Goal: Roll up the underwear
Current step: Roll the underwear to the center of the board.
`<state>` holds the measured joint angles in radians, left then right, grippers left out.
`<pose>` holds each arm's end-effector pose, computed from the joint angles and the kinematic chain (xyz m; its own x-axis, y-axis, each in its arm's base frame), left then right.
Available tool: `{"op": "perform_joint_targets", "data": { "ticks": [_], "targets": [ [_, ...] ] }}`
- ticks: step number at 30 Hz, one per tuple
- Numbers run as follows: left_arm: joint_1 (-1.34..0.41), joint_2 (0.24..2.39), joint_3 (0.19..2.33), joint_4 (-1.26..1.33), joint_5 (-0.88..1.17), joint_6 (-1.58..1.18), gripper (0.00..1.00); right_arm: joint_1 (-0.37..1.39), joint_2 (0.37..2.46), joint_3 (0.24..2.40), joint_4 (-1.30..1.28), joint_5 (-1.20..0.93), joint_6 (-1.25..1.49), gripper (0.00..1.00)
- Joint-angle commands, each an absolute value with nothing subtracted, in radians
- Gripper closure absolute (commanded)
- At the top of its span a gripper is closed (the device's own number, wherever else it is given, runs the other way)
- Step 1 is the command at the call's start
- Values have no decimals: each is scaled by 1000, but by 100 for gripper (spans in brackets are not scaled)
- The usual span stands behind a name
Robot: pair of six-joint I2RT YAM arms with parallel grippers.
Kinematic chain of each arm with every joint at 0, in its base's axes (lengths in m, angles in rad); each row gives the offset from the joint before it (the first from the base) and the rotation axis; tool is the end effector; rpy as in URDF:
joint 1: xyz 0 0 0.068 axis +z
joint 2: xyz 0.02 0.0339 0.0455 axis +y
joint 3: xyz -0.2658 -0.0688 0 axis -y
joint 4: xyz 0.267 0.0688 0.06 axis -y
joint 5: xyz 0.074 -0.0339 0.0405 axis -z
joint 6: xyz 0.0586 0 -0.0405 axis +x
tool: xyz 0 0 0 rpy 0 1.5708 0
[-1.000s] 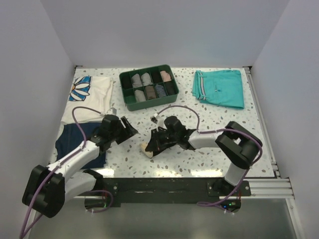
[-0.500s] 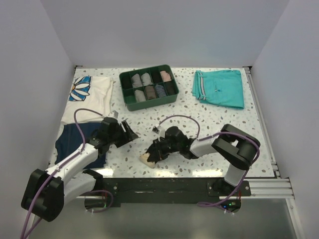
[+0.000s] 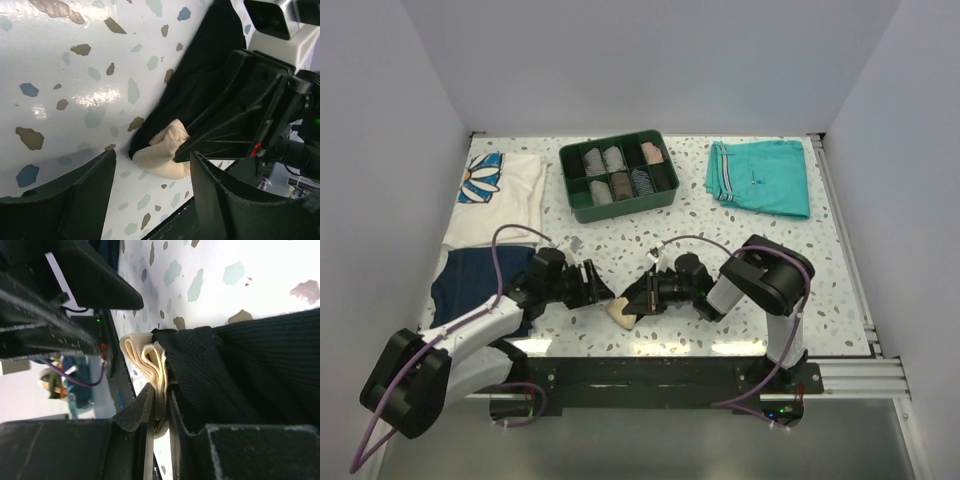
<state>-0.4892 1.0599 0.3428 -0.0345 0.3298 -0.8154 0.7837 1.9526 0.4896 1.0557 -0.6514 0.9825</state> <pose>0.1899 -0.1226 0.1267 -0.8889 -0.3071 -0.3399 0.0092 0.7299 -0.6835 0.2003 0.2497 0.0534 -0.9507 -0.0135 -0.3097 -0.2969 0.3271 0.8971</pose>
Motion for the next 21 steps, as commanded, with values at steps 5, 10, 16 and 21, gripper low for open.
{"op": "perform_joint_targets", "data": {
  "ticks": [5, 10, 16, 21],
  "targets": [
    [-509, 1069, 291, 84, 394, -792, 34, 759, 2023, 456, 1114, -623, 1037, 100],
    [-517, 1106, 281, 110, 371, -784, 35, 758, 1950, 474, 918, -584, 954, 100],
    [-525, 1184, 258, 231, 393, -805, 40, 759, 1942, 483, 885, -584, 936, 100],
    [-532, 1235, 247, 308, 402, -822, 50, 759, 1950, 483, 876, -583, 931, 100]
  ]
}}
